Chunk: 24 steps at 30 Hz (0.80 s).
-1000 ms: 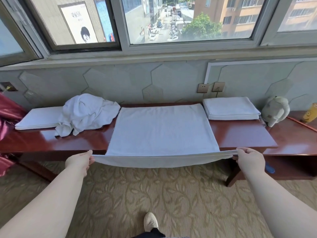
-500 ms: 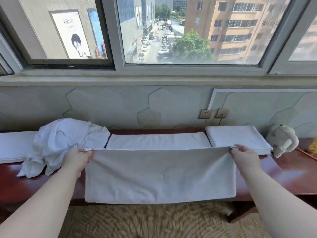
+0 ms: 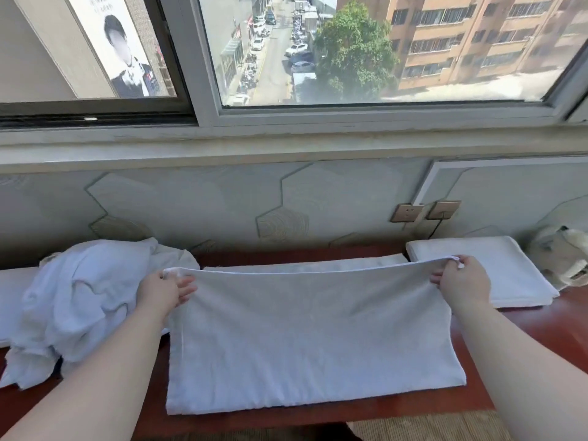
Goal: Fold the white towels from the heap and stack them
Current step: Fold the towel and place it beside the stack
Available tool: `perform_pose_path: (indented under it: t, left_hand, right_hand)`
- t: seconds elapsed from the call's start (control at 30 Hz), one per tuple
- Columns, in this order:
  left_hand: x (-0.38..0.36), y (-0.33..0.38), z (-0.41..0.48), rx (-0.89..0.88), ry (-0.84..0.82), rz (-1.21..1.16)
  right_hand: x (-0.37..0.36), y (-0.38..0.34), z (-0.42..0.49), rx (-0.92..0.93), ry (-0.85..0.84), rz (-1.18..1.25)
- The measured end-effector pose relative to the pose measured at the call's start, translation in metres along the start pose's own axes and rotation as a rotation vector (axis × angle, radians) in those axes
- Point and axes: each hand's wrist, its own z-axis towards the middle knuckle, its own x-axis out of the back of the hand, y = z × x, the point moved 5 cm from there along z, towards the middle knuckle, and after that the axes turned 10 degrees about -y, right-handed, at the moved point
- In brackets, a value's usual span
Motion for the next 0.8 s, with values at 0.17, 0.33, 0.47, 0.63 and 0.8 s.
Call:
perform_pose_path:
  t: [0.17,0.33,0.47,0.63,0.8]
  left_hand:
    - [-0.020,-0.025,0.038,0.165,-0.088,-0.080]
    - [-0.036,-0.008,0.067,0.164,0.025,-0.223]
    - [-0.057,-0.018,0.096,0.229,0.037,-0.168]
    - [-0.073,-0.031,0.121,0.180,0.074,-0.210]
    - [-0.086,-0.048,0.141,0.260,0.017,-0.169]
  right_hand:
    - [-0.040,0.030,0.069,-0.135,-0.185,-0.138]
    - [-0.051,0.014,0.092,-0.117,-0.069,-0.201]
    - [-0.089,0.031,0.131,-0.259,-0.246,-0.187]
    - [-0.103,0.043,0.157,-0.249,-0.202,-0.274]
    - [-0.119,0.049,0.172,-0.237,-0.320,-0.325]
